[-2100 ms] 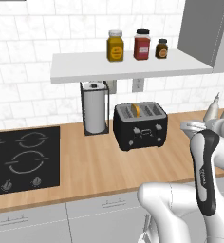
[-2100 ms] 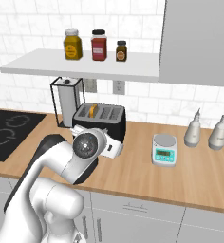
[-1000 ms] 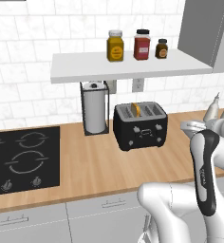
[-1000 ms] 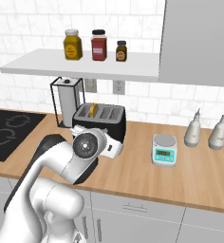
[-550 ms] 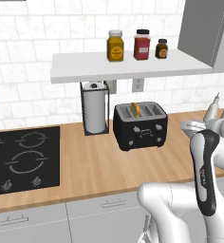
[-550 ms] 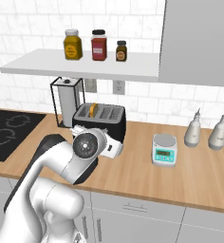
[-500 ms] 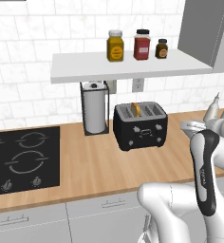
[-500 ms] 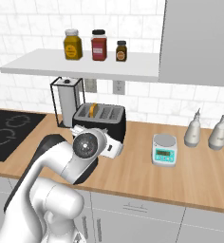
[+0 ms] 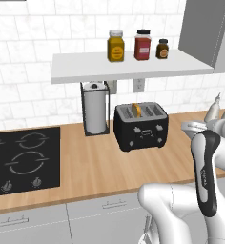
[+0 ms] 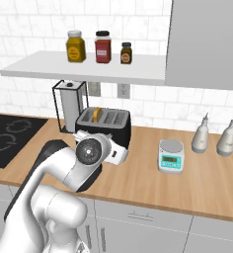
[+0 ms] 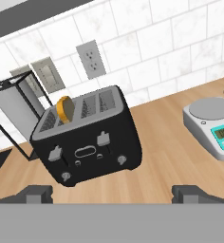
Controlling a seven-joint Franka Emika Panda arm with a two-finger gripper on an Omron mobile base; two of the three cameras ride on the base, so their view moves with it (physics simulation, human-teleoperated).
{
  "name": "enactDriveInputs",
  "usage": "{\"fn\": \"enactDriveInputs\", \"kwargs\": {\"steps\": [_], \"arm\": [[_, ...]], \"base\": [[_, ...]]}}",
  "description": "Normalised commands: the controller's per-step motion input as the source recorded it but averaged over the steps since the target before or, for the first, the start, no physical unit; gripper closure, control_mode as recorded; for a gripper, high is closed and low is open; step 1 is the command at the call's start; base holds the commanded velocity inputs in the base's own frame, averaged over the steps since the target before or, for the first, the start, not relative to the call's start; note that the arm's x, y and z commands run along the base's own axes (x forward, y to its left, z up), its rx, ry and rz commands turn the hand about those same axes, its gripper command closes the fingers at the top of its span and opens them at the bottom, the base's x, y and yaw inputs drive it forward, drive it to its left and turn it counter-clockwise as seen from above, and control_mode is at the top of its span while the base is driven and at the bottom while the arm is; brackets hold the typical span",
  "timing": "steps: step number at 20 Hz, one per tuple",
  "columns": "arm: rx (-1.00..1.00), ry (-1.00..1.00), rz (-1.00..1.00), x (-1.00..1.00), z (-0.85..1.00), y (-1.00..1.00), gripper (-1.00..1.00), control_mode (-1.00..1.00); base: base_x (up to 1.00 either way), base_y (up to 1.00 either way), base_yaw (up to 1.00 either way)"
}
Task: Start the toaster. Once the lever pops up, take the bread to the plate on the dining counter.
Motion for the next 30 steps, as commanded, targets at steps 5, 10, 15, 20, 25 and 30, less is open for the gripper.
{"fn": "enactDriveInputs", "kwargs": {"steps": [5,10,15,20,25,30], "arm": [[0.0,0.0,0.0,0.0,0.0,0.0,-1.0,-1.0],[0.0,0.0,0.0,0.0,0.0,0.0,-1.0,-1.0],[0.0,0.0,0.0,0.0,0.0,0.0,-1.0,-1.0],[0.0,0.0,0.0,0.0,0.0,0.0,-1.0,-1.0],[0.0,0.0,0.0,0.0,0.0,0.0,-1.0,-1.0],[0.0,0.0,0.0,0.0,0.0,0.0,-1.0,-1.0]], "base": [[0.0,0.0,0.0],[0.0,0.0,0.0],[0.0,0.0,0.0],[0.0,0.0,0.0],[0.0,0.0,0.0],[0.0,0.0,0.0]]}}
